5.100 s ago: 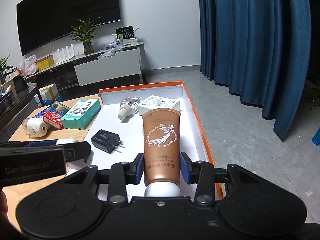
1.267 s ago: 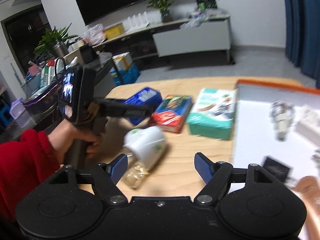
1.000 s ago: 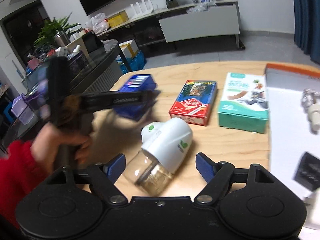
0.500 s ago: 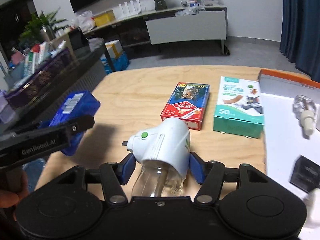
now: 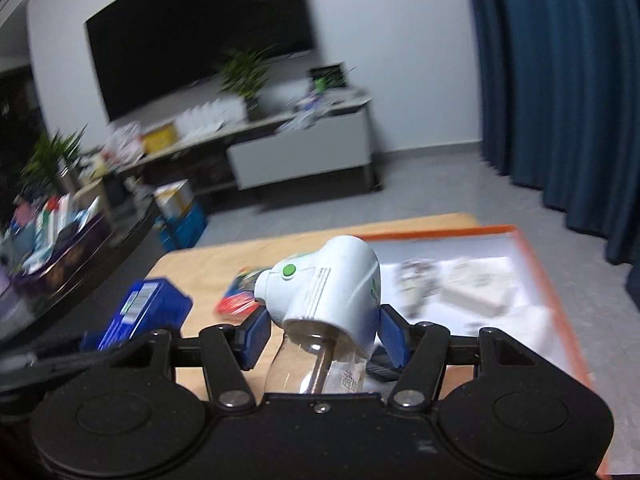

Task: Organize rigid objects
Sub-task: 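Carry the blue tin and white diffuser over the open box with both tools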

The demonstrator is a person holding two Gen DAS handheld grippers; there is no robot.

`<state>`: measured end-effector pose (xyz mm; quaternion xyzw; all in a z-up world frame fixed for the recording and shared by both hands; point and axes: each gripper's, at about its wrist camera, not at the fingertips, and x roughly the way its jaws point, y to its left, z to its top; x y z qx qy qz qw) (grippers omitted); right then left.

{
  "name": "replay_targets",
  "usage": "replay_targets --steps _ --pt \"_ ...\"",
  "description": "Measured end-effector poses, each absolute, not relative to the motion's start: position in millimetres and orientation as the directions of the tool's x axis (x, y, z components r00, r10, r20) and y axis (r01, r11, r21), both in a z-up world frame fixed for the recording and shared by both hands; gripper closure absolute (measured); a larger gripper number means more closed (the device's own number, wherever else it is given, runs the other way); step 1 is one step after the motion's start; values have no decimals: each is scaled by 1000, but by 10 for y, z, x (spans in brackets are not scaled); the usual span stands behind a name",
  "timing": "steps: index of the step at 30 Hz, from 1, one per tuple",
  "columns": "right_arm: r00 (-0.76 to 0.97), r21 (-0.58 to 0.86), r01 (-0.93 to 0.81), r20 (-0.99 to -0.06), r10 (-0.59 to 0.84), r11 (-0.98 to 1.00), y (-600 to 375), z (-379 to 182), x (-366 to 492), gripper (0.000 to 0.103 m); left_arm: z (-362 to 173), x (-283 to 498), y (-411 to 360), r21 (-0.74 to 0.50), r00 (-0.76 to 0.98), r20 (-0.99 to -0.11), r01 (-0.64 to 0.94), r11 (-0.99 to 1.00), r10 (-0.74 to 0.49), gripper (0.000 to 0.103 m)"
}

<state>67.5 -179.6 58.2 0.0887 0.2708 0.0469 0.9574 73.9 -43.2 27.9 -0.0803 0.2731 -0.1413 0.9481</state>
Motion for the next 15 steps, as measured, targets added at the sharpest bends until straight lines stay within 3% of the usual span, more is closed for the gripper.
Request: replay_targets --steps 7,15 --pt "896 228 72 -442 37 971 -2444 767 418 32 446 910 -1107 -194 789 -479 332 923 -384 40" --pt "907 254 95 -420 21 962 -2719 742 286 32 358 922 -1477 -166 783 -500 333 928 -371 40"
